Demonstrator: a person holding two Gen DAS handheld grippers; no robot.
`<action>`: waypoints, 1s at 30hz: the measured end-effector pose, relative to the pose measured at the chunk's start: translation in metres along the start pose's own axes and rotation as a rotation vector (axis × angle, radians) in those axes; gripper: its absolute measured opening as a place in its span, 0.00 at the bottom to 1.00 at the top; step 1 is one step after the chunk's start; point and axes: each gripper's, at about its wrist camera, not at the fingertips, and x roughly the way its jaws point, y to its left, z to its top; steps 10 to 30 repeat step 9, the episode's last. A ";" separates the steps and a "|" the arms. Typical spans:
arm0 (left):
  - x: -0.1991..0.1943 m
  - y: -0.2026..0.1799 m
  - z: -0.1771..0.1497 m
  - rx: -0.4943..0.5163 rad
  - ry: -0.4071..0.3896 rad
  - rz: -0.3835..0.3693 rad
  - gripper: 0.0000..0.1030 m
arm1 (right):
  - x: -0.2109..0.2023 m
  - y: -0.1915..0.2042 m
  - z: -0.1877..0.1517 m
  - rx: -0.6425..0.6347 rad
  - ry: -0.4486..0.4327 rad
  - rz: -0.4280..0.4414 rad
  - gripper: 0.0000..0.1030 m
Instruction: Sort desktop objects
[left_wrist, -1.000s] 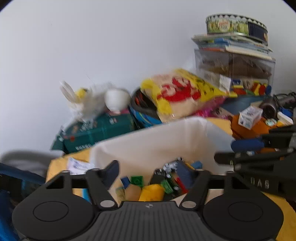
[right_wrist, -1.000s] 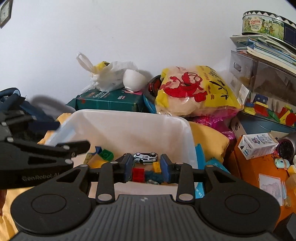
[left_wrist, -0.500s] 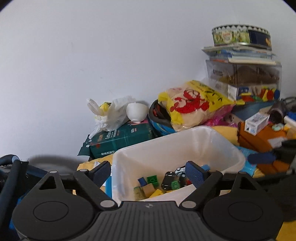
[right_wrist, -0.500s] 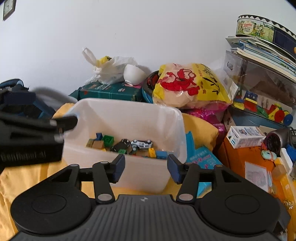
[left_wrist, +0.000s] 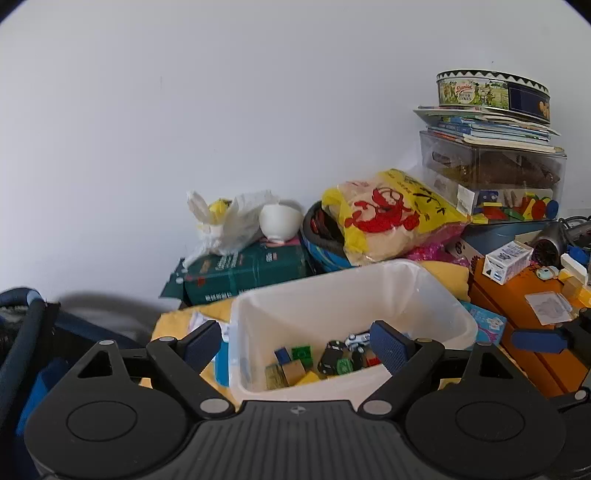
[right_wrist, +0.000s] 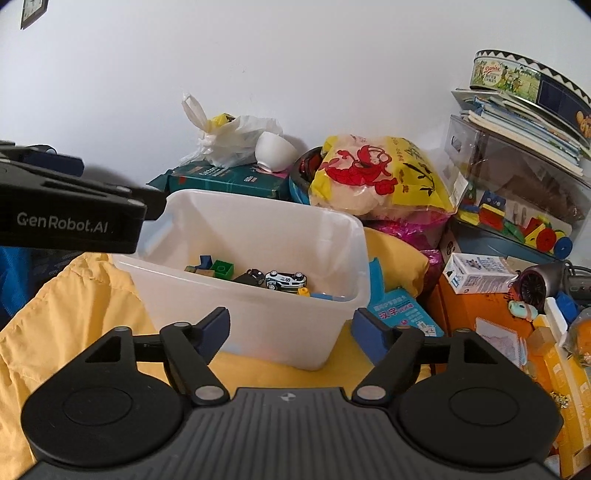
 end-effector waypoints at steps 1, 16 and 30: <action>0.000 0.001 0.000 -0.008 0.004 0.001 0.87 | -0.002 0.000 0.000 0.002 -0.006 -0.001 0.75; -0.020 0.001 -0.003 -0.006 -0.065 0.030 0.87 | -0.012 0.003 0.003 -0.002 -0.035 -0.009 0.81; -0.020 0.001 -0.003 -0.006 -0.065 0.030 0.87 | -0.012 0.003 0.003 -0.002 -0.035 -0.009 0.81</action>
